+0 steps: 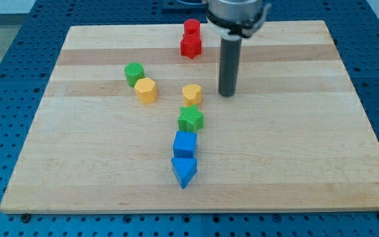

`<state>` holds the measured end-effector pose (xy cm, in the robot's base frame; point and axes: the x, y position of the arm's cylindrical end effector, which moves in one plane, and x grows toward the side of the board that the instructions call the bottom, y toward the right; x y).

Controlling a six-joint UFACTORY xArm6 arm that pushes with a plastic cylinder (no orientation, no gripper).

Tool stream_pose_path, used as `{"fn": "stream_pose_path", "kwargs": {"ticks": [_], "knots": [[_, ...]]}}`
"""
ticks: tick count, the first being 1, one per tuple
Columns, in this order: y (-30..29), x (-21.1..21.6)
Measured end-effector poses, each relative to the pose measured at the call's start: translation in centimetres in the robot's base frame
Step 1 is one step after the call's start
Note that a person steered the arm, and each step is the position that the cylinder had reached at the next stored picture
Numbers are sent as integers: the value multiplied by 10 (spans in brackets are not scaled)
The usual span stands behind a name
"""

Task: Move the yellow blocks and the green circle to the left side

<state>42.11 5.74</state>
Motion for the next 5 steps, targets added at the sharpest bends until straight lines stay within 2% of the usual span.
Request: {"fn": "stream_pose_path", "kwargs": {"ticks": [1,2,3,4,5], "knots": [[-6,29],[-18,18],[-47,-13],[-91,-20],[-107,-20]]}}
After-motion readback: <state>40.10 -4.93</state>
